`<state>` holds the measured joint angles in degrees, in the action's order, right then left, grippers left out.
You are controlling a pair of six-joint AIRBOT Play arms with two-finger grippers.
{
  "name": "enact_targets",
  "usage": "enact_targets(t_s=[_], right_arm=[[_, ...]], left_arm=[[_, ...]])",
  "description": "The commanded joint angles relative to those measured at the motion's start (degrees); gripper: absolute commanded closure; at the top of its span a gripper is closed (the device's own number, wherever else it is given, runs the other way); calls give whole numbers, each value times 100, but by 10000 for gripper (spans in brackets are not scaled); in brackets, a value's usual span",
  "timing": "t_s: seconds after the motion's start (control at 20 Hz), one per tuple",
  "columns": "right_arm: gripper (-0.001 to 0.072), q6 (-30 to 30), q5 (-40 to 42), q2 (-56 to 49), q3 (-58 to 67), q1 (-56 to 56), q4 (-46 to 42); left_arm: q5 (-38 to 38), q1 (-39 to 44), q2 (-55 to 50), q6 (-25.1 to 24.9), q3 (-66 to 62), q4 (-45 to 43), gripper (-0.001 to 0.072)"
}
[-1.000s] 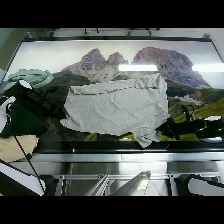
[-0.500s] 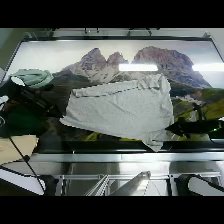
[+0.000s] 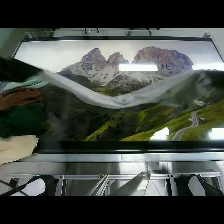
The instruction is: Fold the shirts.
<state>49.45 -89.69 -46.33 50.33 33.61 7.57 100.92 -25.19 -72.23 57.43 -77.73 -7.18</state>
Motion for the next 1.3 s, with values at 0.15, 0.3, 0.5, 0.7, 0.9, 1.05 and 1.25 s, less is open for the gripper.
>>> enact_targets(t_s=[0.15, 0.3, 0.5, 0.7, 0.9, 1.05, 1.25], right_arm=[[691, -754, 1403, 1325, 2218, 466, 1360], [692, -680, 2153, 1606, 2439, 546, -111], [692, -365, 1906, 1182, 2210, 402, -1073], [692, -356, 1943, 295, 1270, -258, -1926], [691, -605, 2756, -1108, 181, -977, -2194], [676, -1303, 3941, -2470, 197, -1414, -2002], [278, -1285, 3567, -3429, 1342, -988, -1840]], left_arm=[[20, -2507, 1917, -376, -2, 4124, 690], [-114, -2951, 2098, -177, 2, 3401, 689], [-302, -1589, 1567, -144, 2, 1659, 689], [-1152, -243, 476, -133, 2, -267, 690], [-1543, 566, -1049, 4, 2, -1250, 691], [-2354, 929, -2297, -142, -282, -1250, 689], [-2319, 745, -3355, 264, -1794, -984, -4]])
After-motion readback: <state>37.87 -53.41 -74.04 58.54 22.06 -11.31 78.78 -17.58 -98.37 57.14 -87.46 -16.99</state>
